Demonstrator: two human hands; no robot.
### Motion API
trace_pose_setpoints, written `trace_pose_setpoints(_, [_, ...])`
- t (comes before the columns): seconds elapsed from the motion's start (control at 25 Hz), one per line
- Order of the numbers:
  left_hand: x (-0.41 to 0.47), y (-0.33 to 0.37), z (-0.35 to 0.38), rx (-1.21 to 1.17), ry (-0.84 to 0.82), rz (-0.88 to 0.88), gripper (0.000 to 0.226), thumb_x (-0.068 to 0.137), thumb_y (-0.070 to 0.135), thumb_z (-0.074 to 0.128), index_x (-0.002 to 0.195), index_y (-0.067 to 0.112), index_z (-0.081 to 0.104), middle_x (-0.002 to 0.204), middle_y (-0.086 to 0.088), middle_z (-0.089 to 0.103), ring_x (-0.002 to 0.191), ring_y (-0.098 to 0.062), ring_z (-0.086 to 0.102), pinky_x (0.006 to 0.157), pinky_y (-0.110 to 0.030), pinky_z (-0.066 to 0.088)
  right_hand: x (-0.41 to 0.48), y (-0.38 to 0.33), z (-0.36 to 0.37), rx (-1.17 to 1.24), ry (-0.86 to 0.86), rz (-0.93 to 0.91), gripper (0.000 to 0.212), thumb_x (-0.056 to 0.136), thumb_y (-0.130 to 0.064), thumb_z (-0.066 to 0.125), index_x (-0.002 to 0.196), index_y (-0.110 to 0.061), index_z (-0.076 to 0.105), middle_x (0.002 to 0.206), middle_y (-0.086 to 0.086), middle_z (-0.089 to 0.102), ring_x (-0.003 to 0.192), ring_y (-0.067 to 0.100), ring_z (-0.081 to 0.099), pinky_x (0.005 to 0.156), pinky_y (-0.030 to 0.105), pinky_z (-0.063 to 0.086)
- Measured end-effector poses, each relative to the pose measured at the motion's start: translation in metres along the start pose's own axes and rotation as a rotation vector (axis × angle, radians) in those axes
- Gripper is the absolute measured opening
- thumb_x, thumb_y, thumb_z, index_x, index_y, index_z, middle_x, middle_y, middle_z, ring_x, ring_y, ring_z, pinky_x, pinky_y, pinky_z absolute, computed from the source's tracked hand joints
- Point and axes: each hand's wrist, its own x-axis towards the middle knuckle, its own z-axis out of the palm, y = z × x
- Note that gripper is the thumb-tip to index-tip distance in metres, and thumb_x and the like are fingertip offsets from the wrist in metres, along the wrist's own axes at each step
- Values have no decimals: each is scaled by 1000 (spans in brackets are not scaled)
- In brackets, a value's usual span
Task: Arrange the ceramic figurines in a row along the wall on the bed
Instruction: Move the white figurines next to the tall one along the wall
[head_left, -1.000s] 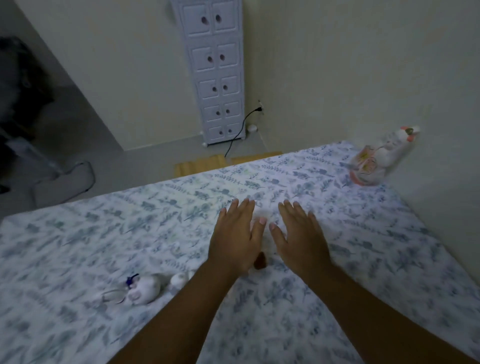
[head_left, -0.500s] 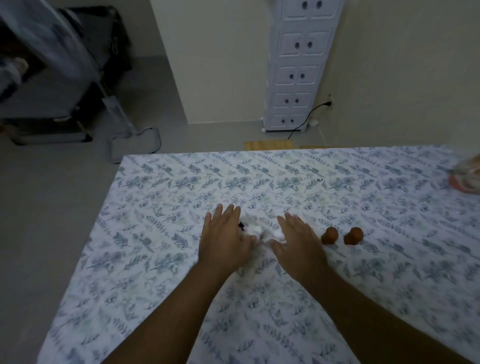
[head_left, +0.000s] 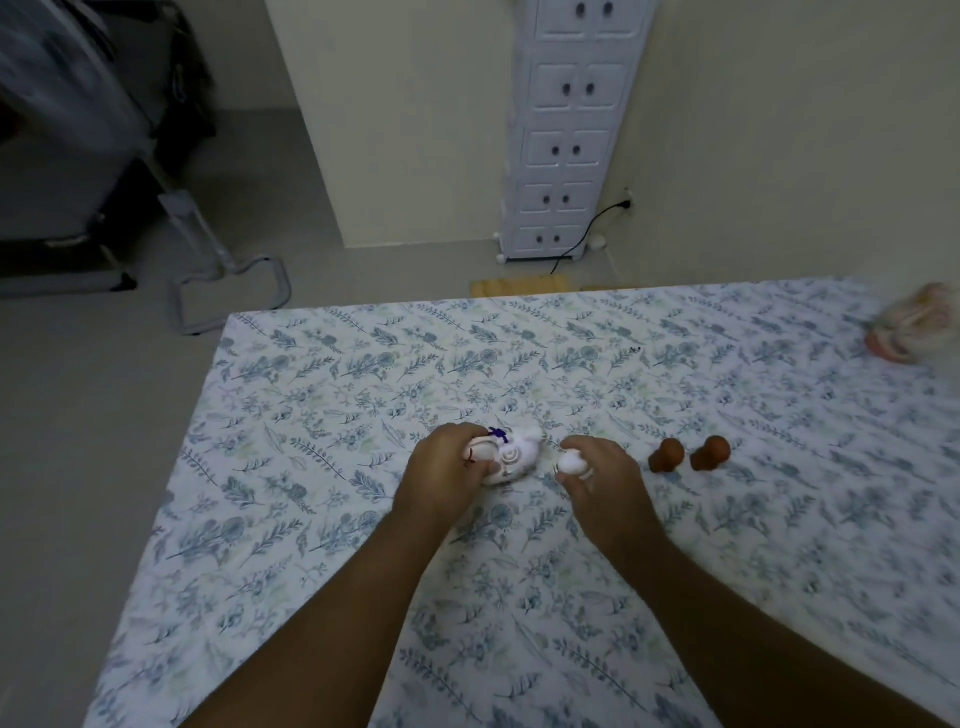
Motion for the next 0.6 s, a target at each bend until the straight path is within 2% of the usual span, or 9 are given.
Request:
trace_pose_setpoints(0.08, [5, 18, -1, -27, 29, 14, 27, 78, 21, 84, 103, 22, 75, 98, 5, 71, 90, -16, 64, 78, -33, 53, -4, -5, -18, 16, 23, -29, 36, 81, -5, 76, 115, -11, 67, 107, 4, 70, 99, 17, 61, 87, 37, 52])
trace_pose_setpoints(0.16, [14, 44, 4, -38, 42, 53, 28, 77, 23, 84, 103, 23, 75, 96, 6, 73, 89, -15, 66, 78, -35, 55, -3, -1, -44, 55, 53, 37, 41, 83, -13, 75, 123, -14, 63, 112, 1, 69, 104, 14, 60, 90, 35, 52])
trace_pose_setpoints(0.28, [30, 90, 20, -38, 56, 83, 33, 74, 26, 85, 106, 23, 74, 97, 6, 74, 88, -14, 66, 78, -33, 55, 8, 15, -86, 58, 136, 78, 36, 83, -17, 75, 118, -14, 64, 100, -2, 68, 96, 16, 65, 83, 30, 52])
trace_pose_setpoints(0.36, [43, 130, 48, -42, 37, 113, 33, 73, 27, 86, 104, 25, 74, 96, 7, 75, 87, -13, 67, 78, -33, 56, 16, 43, -120, 28, 223, 51, 31, 81, -11, 77, 111, -11, 67, 97, -3, 64, 94, 14, 61, 81, 18, 44])
trace_pose_setpoints(0.48, [55, 188, 103, -58, 9, 142, 30, 74, 29, 87, 101, 28, 75, 93, 11, 75, 85, -8, 67, 75, -26, 55, 24, 102, -173, 6, 293, 79, 34, 79, -5, 76, 112, -8, 68, 109, 4, 67, 102, 13, 57, 87, 2, 32])
trace_pose_setpoints(0.6, [70, 247, 174, -93, -44, 132, 29, 75, 29, 87, 102, 28, 76, 96, 11, 75, 87, -8, 69, 78, -25, 57, 26, 181, -223, -14, 323, 124, 36, 78, -5, 78, 113, -7, 68, 109, 6, 67, 101, 15, 59, 88, 3, 32])
